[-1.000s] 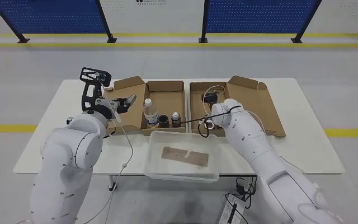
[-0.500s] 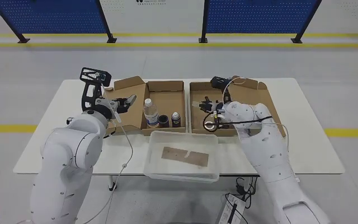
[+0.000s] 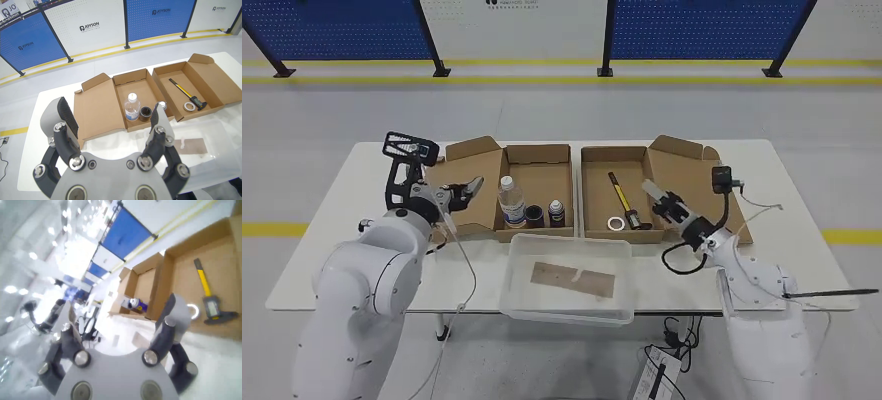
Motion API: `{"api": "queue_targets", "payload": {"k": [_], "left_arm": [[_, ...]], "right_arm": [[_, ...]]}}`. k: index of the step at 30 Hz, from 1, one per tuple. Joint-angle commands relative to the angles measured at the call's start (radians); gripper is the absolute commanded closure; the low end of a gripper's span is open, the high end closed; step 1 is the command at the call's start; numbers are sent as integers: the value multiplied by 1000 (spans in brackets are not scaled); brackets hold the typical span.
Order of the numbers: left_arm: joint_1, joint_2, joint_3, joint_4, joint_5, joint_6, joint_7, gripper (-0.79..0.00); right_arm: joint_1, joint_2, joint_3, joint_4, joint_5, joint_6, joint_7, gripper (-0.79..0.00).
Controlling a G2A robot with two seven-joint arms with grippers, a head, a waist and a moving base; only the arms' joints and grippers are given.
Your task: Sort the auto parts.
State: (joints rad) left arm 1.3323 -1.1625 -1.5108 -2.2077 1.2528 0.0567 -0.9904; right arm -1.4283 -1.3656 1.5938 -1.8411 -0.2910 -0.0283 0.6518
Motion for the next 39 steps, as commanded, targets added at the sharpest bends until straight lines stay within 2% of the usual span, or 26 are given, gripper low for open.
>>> {"api": "queue_targets", "payload": {"k": [1, 5, 39], "left_arm": [[20, 1, -2, -7, 10, -6, 1, -785], [36, 2, -3, -15, 19, -16, -4, -785], [36, 2, -3, -15, 19, -16, -4, -784]], "right_arm": [[-54, 3, 26, -45, 17, 0, -17, -785], [-119, 8, 57, -94, 18, -6, -31, -785], [-119, 8, 57, -94, 18, -6, -30, -785]]}}
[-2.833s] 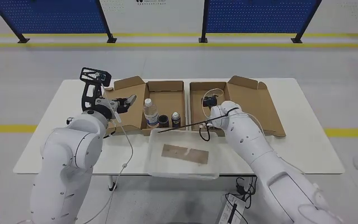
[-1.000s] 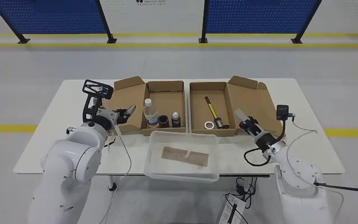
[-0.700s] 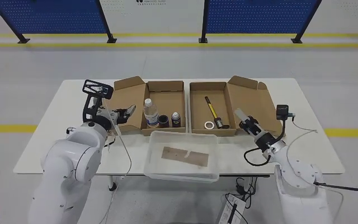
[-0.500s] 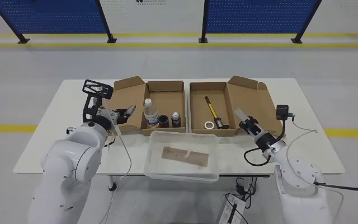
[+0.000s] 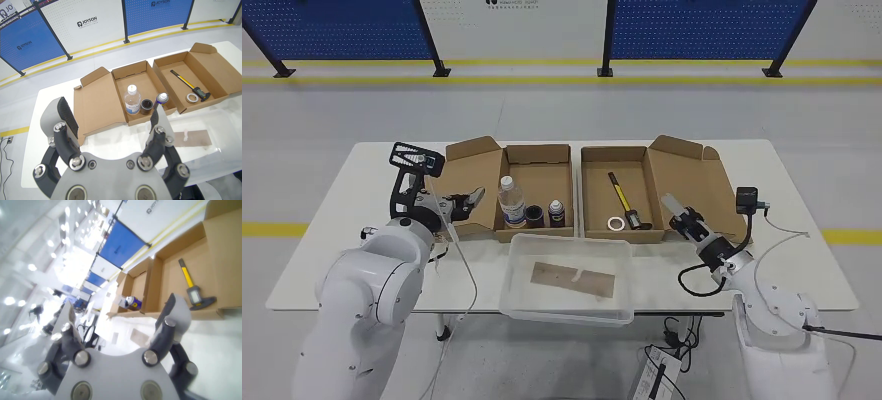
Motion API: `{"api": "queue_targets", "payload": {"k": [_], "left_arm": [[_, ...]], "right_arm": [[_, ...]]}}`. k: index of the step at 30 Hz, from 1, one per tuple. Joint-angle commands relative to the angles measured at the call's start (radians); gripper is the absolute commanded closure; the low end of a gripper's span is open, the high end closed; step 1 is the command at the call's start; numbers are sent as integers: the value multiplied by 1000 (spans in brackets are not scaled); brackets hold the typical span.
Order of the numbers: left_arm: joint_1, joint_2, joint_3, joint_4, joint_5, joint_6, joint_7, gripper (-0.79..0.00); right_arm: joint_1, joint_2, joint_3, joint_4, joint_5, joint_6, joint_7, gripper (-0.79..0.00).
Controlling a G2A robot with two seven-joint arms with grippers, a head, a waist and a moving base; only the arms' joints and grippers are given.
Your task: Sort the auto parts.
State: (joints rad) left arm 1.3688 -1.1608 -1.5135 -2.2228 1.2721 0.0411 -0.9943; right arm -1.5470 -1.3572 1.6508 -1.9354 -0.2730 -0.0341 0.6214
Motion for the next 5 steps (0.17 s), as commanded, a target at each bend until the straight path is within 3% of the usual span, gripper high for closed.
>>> {"api": "queue_targets", "payload": {"k": [1, 5], "left_arm": [[0, 0, 0, 0, 0, 0, 0, -784], [0, 0, 0, 0, 0, 0, 0, -784]], "right_arm": [[0, 0, 0, 0, 0, 0, 0, -785], [0, 0, 0, 0, 0, 0, 0, -785]]}}
